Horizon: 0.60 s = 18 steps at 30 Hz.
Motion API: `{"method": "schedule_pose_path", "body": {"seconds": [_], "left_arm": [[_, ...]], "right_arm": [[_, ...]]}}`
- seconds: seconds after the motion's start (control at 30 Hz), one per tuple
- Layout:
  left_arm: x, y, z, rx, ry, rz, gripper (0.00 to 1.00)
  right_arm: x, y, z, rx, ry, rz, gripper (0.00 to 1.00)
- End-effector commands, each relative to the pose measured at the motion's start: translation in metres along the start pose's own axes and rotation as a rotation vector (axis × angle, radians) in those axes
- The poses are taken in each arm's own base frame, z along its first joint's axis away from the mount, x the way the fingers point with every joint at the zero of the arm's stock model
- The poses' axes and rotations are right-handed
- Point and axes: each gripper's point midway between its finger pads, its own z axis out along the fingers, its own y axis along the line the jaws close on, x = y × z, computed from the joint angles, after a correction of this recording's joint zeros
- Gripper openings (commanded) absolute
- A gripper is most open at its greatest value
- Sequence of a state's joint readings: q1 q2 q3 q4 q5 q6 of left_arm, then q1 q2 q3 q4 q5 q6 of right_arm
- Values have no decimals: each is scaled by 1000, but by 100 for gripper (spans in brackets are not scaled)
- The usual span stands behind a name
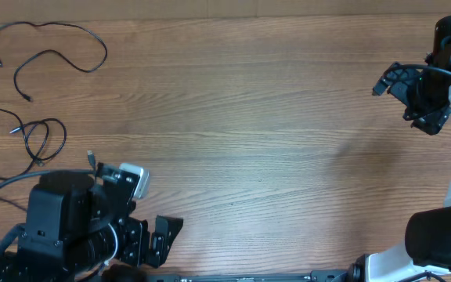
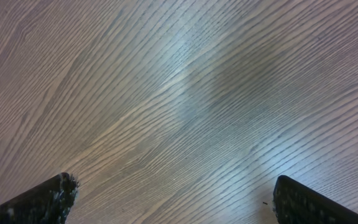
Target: Untangle cables
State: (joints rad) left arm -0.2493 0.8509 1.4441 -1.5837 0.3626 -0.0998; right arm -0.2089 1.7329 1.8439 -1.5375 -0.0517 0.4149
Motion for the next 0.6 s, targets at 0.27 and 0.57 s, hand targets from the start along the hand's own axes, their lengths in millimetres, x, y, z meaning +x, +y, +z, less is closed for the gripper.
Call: {"method": "schedule_pose_path", "body": {"seconds": [0.27,0.57], "left_arm": [[8,2,3,-8,41,-20,100],[0,21,5,-109,10,-15,100]], "right_arm": [[-1,0,0,3,-7,-1,100],[-1,0,0,3,-7,-1,100]]}}
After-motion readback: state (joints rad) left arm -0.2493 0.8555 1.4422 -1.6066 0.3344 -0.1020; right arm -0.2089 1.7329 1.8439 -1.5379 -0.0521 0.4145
